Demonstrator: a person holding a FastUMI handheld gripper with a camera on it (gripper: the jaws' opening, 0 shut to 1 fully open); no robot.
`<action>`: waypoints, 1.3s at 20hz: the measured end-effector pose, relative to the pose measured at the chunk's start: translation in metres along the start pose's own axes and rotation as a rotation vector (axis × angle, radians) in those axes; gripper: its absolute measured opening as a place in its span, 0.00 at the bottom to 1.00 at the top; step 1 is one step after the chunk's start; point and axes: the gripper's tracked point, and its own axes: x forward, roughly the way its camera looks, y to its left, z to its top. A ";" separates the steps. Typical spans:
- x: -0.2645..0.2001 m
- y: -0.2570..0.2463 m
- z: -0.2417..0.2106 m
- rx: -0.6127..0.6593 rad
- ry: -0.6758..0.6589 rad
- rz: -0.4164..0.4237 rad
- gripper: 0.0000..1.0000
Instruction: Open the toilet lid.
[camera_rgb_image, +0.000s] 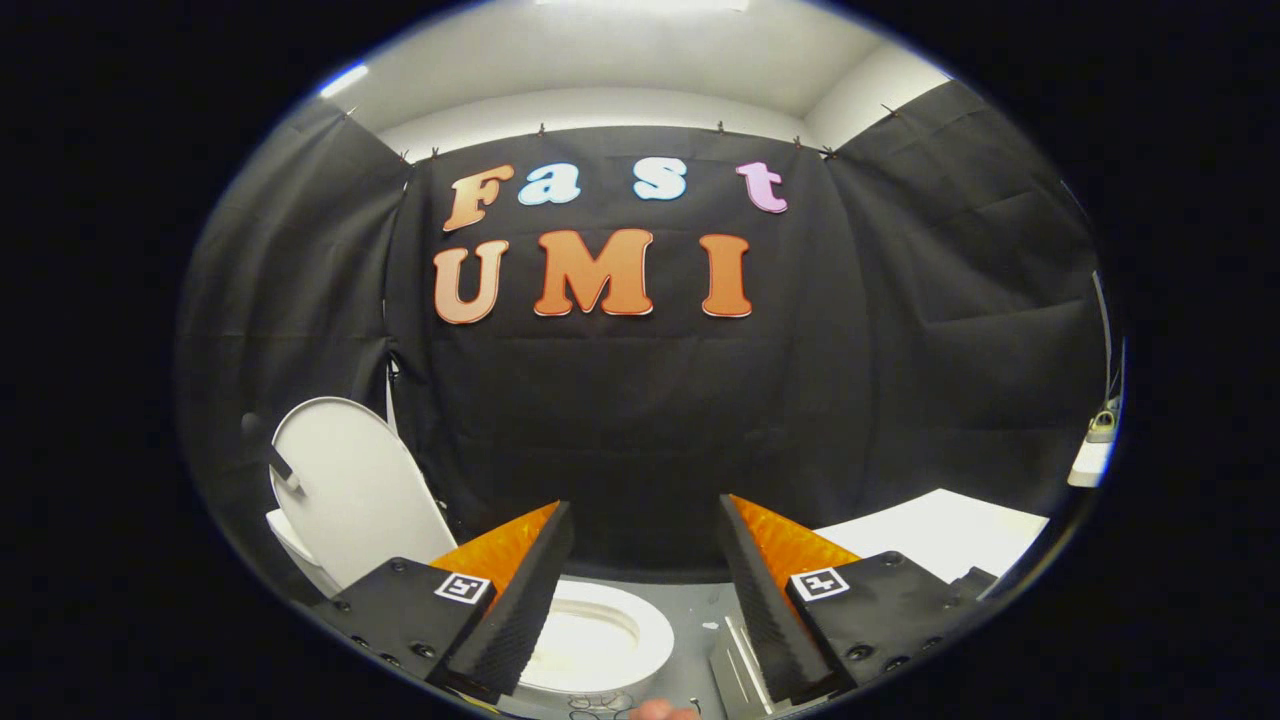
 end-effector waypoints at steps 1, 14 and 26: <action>-0.003 -0.012 -0.005 0.010 0.002 -0.017 0.94; -0.033 -0.097 -0.062 0.048 0.074 -0.113 0.92; -0.046 -0.125 -0.063 0.052 0.001 -0.232 0.90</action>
